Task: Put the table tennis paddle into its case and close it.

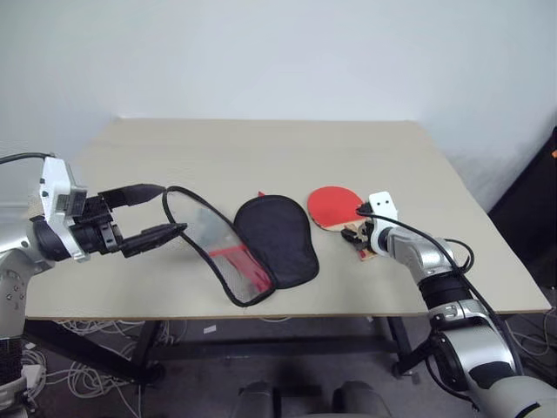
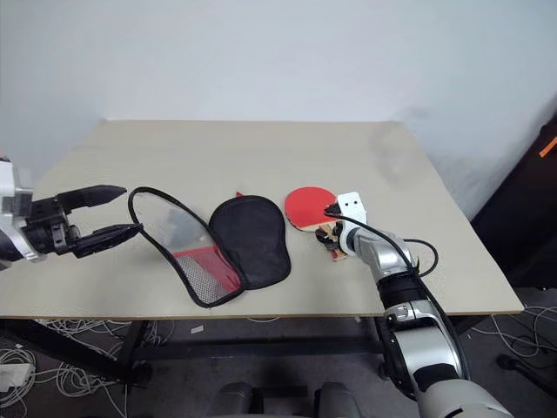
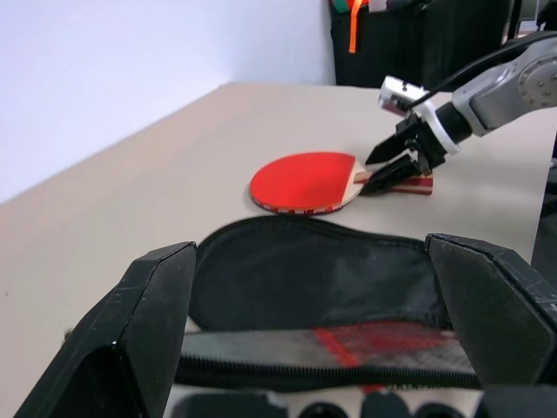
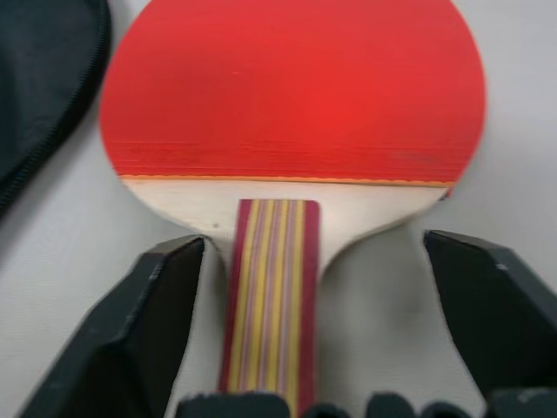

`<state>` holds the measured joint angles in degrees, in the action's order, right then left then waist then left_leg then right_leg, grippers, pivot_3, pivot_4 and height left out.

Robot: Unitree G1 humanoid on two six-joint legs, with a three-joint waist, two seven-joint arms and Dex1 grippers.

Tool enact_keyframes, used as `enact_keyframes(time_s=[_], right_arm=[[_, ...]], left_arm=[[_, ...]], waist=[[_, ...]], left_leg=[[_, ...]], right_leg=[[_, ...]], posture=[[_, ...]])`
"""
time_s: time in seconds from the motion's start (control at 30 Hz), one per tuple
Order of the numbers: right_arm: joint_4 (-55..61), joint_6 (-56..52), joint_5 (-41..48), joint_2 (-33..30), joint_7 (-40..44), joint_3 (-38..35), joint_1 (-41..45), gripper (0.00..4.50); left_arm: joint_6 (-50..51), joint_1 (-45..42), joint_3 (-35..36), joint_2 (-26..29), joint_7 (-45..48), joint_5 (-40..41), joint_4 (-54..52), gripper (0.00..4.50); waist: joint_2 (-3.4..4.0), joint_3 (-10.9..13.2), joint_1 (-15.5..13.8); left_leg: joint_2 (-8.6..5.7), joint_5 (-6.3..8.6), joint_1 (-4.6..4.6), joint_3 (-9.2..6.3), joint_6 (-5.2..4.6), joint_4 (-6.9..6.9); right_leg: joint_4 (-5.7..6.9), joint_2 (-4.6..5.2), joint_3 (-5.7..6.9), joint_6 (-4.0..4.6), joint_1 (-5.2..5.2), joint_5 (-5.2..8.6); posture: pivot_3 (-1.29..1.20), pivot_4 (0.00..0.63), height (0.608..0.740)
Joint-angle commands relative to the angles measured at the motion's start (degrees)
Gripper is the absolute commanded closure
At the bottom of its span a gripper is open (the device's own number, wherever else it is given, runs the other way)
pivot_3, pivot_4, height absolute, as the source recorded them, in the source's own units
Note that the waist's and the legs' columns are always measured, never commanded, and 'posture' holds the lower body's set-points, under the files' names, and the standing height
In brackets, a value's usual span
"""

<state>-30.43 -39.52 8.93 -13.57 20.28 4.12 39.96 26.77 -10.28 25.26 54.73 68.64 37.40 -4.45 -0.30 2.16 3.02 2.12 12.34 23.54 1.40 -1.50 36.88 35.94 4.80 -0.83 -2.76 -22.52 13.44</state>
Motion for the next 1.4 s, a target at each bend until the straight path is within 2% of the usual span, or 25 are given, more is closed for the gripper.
enact_keyframes(time_s=[0.03,0.17,0.3,0.53,0.8,0.97,1.13,1.4], right_arm=[[-0.39,1.11,-1.15,0.36,-1.04,-0.72,0.74,1.59],[1.07,0.12,-1.29,0.97,-1.75,-0.79,0.06,2.65],[2.35,0.09,-1.33,1.28,-3.82,-2.07,-0.11,3.21],[3.78,1.45,-0.55,2.05,-8.21,-5.04,1.51,3.21],[8.47,-0.88,1.21,4.46,-9.32,-6.91,2.66,3.21],[20.34,-9.17,4.87,7.7,-4.54,-3.14,2.12,3.21],[29.72,-16.65,5.95,11.48,-5.19,0.74,-0.24,3.21],[32.28,-21.17,5.7,16.54,-6.67,5.03,-3.55,3.21]], left_arm=[[-0.16,-1.57,1.38,0.93,-0.53,0.94,-1.23,0.0],[-0.55,-1.71,0.87,0.24,-0.95,0.73,-1.2,0.0],[-0.83,-1.77,0.42,-0.37,-1.32,0.53,-0.97,0.0],[-1.41,-1.81,-0.12,-1.37,-1.82,-0.21,-0.08,0.0],[-1.88,-2.06,-0.73,-1.83,-2.42,-0.68,0.69,0.0],[-1.8,-1.99,-0.99,-1.81,-2.59,-0.67,0.99,0.0],[-1.79,-1.69,-1.07,-1.98,-2.88,-0.63,0.87,0.0],[-1.51,-0.81,-1.25,-2.52,-3.08,-0.67,0.41,0.0]], waist=[[-0.05,-0.03,0.1],[-0.09,-0.05,0.74],[-0.06,-0.03,1.04],[0.01,0.01,0.88],[0.11,0.09,1.05],[0.1,0.08,1.06],[0.05,0.07,1.03],[-0.17,0.05,0.9]], left_leg=[[0.0,0.0,-0.03,0.0,0.01,0.0],[0.09,0.04,-0.12,0.05,0.3,0.01],[0.19,-0.01,-0.15,0.06,0.37,0.02],[0.19,-0.03,0.09,0.08,0.33,-0.04],[0.35,-0.15,0.1,0.25,0.14,-0.13],[0.4,-0.16,0.23,0.53,0.14,-0.14],[0.45,-0.16,0.22,0.82,0.13,-0.09],[0.49,-0.12,0.22,0.88,0.19,-0.08]], right_leg=[[0.0,0.0,0.0,0.0,0.0,0.0],[0.0,-0.03,-0.01,0.0,0.01,0.0],[0.0,-0.11,0.0,0.06,-0.01,-0.02],[-0.02,-0.14,-0.01,0.11,-0.14,-0.19],[0.05,-0.31,-0.19,0.1,-0.33,-0.18],[0.26,-0.36,-0.5,0.1,-0.71,-0.19],[0.69,-0.49,-0.94,0.04,-1.03,-0.13],[0.69,-0.49,-0.96,0.14,-1.05,-0.18]], posture=[[0.0,0.0,0.74],[0.0,0.0,0.74],[0.0,0.0,0.74],[0.0,0.0,0.74],[0.0,0.0,0.74],[0.0,0.0,0.74],[0.0,0.0,0.74],[0.0,0.0,0.74]])
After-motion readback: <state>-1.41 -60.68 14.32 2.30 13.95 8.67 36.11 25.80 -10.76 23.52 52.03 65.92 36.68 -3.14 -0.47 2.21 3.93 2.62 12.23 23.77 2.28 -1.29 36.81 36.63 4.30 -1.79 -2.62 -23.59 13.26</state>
